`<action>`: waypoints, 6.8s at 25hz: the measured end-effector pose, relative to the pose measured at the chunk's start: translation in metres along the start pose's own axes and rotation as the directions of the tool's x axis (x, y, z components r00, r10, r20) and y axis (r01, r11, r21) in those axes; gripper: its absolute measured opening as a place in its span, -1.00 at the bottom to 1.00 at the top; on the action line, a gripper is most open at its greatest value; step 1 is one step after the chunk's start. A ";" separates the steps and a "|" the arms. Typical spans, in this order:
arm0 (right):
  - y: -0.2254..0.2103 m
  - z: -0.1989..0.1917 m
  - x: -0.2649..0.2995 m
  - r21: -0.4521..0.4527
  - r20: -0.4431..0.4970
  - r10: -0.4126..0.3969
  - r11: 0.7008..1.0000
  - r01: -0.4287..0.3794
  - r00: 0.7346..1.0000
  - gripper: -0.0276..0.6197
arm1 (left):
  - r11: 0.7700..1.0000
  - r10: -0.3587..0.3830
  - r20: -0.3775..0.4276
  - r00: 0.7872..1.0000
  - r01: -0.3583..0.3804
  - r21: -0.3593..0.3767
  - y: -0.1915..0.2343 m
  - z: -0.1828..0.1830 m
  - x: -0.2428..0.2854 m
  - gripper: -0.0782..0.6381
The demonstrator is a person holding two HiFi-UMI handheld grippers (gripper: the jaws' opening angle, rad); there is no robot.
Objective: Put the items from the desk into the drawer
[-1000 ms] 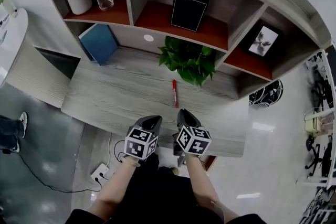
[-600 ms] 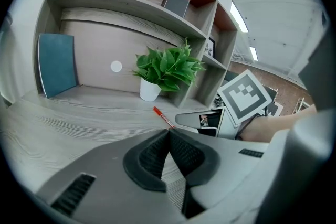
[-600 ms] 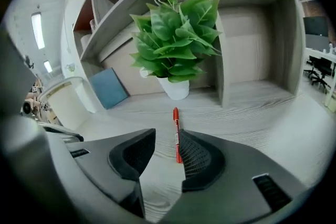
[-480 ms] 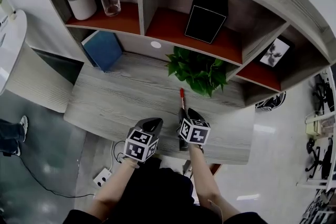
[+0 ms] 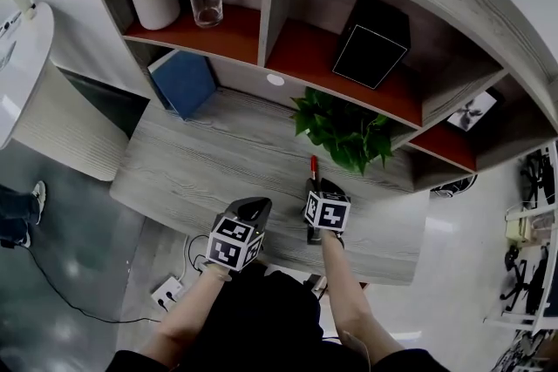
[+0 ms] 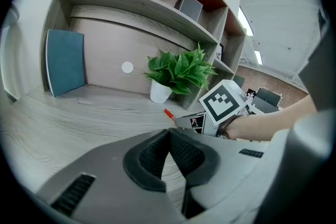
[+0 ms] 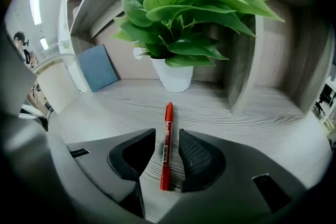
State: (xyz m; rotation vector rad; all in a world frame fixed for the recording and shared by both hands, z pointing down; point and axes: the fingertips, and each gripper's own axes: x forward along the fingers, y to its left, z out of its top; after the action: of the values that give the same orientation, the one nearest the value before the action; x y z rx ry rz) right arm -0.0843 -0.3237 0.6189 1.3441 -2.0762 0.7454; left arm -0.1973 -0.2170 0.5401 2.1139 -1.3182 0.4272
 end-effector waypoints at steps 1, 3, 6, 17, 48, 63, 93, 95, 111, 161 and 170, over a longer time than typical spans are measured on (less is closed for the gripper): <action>0.001 -0.002 0.002 -0.010 -0.013 -0.001 1.000 0.001 1.000 -0.51 | 1.000 0.002 0.001 1.000 -0.002 -0.002 0.001 0.000 0.000 -0.71; 0.003 -0.005 0.004 -0.039 -0.029 -0.019 0.999 0.017 0.999 -0.53 | 1.000 0.004 0.003 1.000 -0.004 -0.005 0.004 0.001 0.000 -0.71; 0.005 -0.006 0.004 -0.081 -0.029 -0.035 0.996 0.033 0.999 -0.67 | 1.000 0.006 0.006 1.000 -0.006 -0.010 0.006 0.002 0.000 -0.71; 0.011 -0.003 0.002 -0.048 -0.004 -0.024 0.999 0.024 1.000 -0.81 | 1.000 0.011 0.014 1.000 -0.011 -0.013 0.009 0.000 -0.007 -0.71; -0.069 -0.066 -0.174 0.086 0.161 -0.058 0.995 0.044 0.985 -0.82 | 0.990 -0.124 0.018 0.992 0.122 0.071 -0.174 -0.038 0.001 -0.71; -0.136 -0.160 -0.271 0.142 0.142 -0.117 0.985 0.097 0.983 -0.82 | 0.978 -0.190 -0.017 0.982 0.190 0.080 -0.296 -0.102 -0.003 -0.71; -0.126 -0.306 -0.249 0.069 -0.026 0.013 0.998 -0.012 1.000 -0.81 | 0.990 -0.059 -0.140 0.988 0.040 -0.133 -0.301 -0.260 -0.028 -0.71; -0.128 -0.306 -0.238 0.058 -0.029 0.016 0.998 -0.014 0.999 -0.81 | 0.990 -0.047 -0.135 0.990 0.028 -0.138 -0.294 -0.260 -0.029 -0.71; -0.132 -0.291 -0.201 0.047 -0.052 0.083 0.996 -0.081 0.995 -0.15 | 0.989 -0.015 -0.154 0.988 -0.008 -0.146 -0.273 -0.264 -0.035 -0.71; -0.064 -0.135 -0.453 0.266 0.716 0.179 0.824 -0.501 0.674 -0.89 | 0.960 -0.277 0.148 0.949 0.268 0.079 -0.379 -0.134 -0.098 -0.71; -0.056 -0.134 -0.449 0.205 0.676 0.197 0.875 -0.438 0.710 -0.89 | 0.968 -0.250 0.178 0.952 0.243 0.059 -0.366 -0.127 -0.104 -0.71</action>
State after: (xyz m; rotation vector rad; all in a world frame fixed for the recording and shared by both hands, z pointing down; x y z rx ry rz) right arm 0.1441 0.0299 0.4047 1.6060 -2.8958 0.9335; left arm 0.0869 0.0551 0.4620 2.3580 -1.1294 0.1539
